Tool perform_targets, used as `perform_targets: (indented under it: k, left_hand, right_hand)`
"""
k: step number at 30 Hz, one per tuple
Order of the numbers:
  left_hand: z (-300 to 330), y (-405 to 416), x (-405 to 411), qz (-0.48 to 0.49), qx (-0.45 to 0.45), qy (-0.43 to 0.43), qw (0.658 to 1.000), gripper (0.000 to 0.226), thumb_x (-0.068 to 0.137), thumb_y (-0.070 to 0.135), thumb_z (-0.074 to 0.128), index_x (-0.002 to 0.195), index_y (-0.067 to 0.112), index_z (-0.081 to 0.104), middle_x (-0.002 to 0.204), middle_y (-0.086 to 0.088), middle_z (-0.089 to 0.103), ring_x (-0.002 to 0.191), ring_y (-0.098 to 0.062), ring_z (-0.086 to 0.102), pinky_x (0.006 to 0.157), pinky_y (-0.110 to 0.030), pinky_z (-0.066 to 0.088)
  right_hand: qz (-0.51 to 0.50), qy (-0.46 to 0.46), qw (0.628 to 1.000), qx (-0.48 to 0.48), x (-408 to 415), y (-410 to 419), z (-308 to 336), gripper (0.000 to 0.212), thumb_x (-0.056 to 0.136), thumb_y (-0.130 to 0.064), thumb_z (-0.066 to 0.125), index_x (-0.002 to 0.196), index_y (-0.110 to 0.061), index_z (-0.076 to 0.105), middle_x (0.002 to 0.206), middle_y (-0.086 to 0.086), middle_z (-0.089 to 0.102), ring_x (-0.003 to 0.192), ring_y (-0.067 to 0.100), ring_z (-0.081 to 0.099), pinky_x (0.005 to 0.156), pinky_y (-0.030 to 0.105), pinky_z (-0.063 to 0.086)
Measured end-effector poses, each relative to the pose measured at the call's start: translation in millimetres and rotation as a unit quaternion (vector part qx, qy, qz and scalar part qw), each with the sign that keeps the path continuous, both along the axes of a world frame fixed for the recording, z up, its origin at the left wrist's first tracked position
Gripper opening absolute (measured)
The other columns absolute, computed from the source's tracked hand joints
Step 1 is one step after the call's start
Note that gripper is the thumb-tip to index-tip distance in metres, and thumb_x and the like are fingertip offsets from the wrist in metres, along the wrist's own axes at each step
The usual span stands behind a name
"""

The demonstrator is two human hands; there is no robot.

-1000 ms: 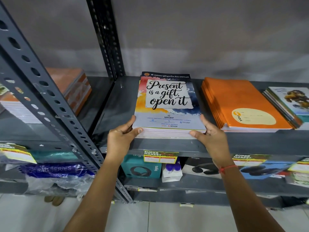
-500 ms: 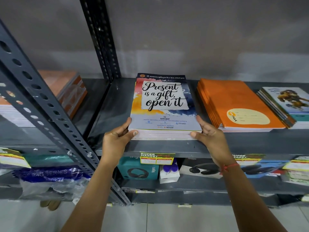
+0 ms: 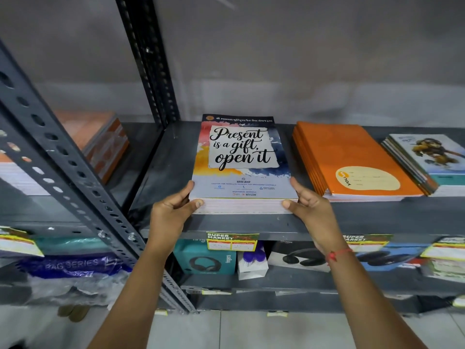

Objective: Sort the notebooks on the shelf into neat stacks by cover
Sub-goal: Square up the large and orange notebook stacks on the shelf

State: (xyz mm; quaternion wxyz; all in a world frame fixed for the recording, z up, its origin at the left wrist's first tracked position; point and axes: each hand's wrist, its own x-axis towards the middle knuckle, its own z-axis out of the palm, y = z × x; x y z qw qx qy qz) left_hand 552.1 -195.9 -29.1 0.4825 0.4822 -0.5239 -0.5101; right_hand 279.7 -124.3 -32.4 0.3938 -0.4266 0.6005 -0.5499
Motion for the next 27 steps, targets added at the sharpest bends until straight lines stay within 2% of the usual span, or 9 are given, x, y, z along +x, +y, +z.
perform_targets:
  k: [5,9,12,14,17,19,21,23,27]
  left_hand:
    - [4,2,0,-0.003,-0.001,-0.02,1.0,0.046,0.078,-0.002,0.067,0.121,0.012,0.058,0.082,0.029,0.071,0.078,0.015,0.064,0.072,0.0,0.048]
    - [13,18,-8,0.087,-0.006,-0.041,0.995,0.04,0.084,0.008,0.063,0.124,0.013,0.057,0.114,-0.001,0.065,0.107,-0.013,0.061,0.098,-0.026,0.045]
    - [24,47,-39,0.196,-0.13,-0.099,0.967,0.046,0.087,0.022,0.06,0.131,0.014,0.05,0.138,-0.007,0.051,0.13,-0.018,0.047,0.108,-0.041,0.04]
    - [37,63,-72,0.175,-0.274,-0.165,0.931,0.054,0.086,0.024,0.059,0.136,0.012,0.042,0.144,-0.008,0.042,0.136,-0.017,0.037,0.11,-0.036,0.038]
    - [48,83,-144,0.051,-0.362,-0.187,0.912,0.062,0.085,0.03,0.055,0.139,0.012,0.031,0.148,-0.005,0.031,0.14,-0.011,0.023,0.114,-0.017,0.023]
    - [48,91,-189,-0.021,-0.292,-0.16,0.943,0.07,0.084,0.044,0.057,0.141,0.02,0.026,0.149,0.006,0.026,0.14,-0.004,0.019,0.114,-0.018,0.023]
    - [39,94,-230,-0.065,-0.172,-0.139,0.973,0.077,0.082,0.049,0.056,0.144,0.029,0.016,0.146,0.022,0.013,0.143,-0.005,0.012,0.116,-0.026,0.02]
    - [28,91,-255,-0.075,-0.063,-0.128,0.987,0.072,0.088,0.043,0.05,0.146,0.033,0.009,0.15,0.022,0.005,0.143,-0.006,0.008,0.116,-0.03,0.015]
    - [24,76,-274,-0.044,0.03,-0.057,0.997,0.057,0.093,0.048,0.034,0.145,0.032,0.017,0.15,0.006,0.032,0.13,-0.004,0.025,0.102,-0.022,0.018]
  right_hand:
    - [-0.009,-0.006,1.0,0.003,4,1,6,0.064,0.079,-0.004,0.068,0.137,-0.016,0.045,0.136,-0.009,0.051,0.106,-0.017,0.054,0.089,0.001,0.043]
    - [0.016,0.007,1.0,0.009,13,13,14,0.062,0.082,-0.006,0.066,0.139,-0.016,0.044,0.137,-0.004,0.054,0.119,0.003,0.055,0.102,0.018,0.043]
    - [-0.026,0.043,0.998,-0.027,-6,43,20,0.04,0.084,-0.015,0.065,0.121,-0.03,0.062,0.116,-0.015,0.067,0.099,-0.006,0.064,0.086,0.006,0.048]
    - [-0.145,0.069,0.984,-0.081,-32,66,26,0.029,0.085,-0.017,0.063,0.093,-0.044,0.07,0.091,-0.026,0.073,0.089,-0.004,0.069,0.083,0.011,0.052]
    - [-0.302,0.038,0.938,-0.166,-94,91,33,0.027,0.085,-0.018,0.065,0.11,-0.028,0.069,0.109,-0.005,0.073,0.096,-0.009,0.065,0.085,0.008,0.049]
    - [-0.301,0.064,0.942,-0.134,-138,95,31,0.05,0.085,-0.018,0.065,0.133,-0.018,0.052,0.135,0.004,0.057,0.116,-0.001,0.056,0.089,0.003,0.043]
    - [-0.227,0.079,0.969,-0.06,-177,93,24,0.069,0.083,-0.021,0.066,0.145,-0.021,0.035,0.149,-0.003,0.04,0.131,0.006,0.041,0.1,0.014,0.035]
    - [-0.119,0.074,0.99,-0.017,-203,84,19,0.083,0.081,-0.022,0.069,0.149,-0.023,0.022,0.148,-0.015,0.028,0.132,0.002,0.03,0.107,0.024,0.028]
    - [0.001,0.033,0.999,0.018,-219,61,15,0.092,0.078,-0.02,0.071,0.15,-0.025,0.014,0.131,-0.027,0.031,0.126,-0.001,0.033,0.104,0.023,0.03]
